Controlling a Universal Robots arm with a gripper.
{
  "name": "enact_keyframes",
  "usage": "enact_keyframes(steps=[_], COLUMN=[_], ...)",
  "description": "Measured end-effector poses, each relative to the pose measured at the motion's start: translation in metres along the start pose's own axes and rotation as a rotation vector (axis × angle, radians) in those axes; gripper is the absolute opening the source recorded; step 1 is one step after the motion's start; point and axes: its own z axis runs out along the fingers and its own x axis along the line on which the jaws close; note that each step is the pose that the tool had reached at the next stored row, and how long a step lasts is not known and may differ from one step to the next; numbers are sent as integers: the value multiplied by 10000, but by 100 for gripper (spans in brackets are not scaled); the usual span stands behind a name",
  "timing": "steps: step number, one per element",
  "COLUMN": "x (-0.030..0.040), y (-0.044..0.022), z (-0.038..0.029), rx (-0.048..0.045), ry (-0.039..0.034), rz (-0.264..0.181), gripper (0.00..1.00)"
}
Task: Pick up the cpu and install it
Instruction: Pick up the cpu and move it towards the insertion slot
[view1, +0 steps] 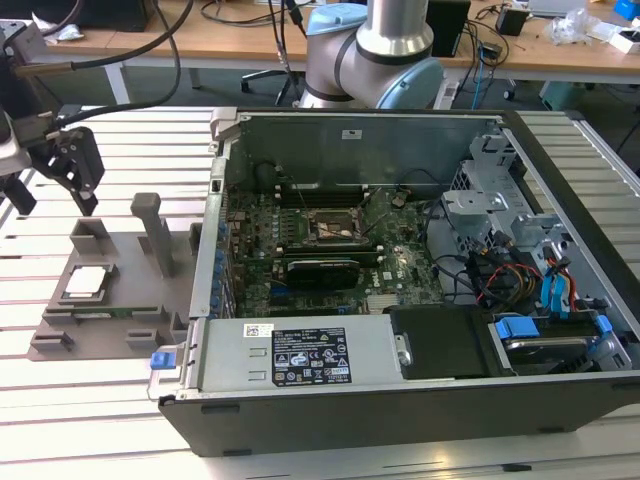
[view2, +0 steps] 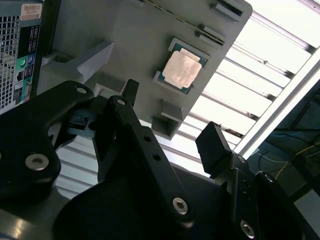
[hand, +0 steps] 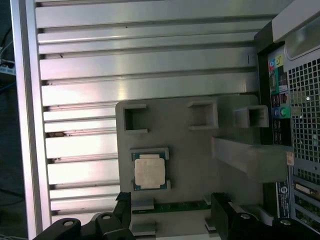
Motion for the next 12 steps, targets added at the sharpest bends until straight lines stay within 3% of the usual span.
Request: enact_keyframes(steps=[12], x=[1], y=[0], z=[39], rx=[0], ry=[0], rz=[0], gripper=[74])
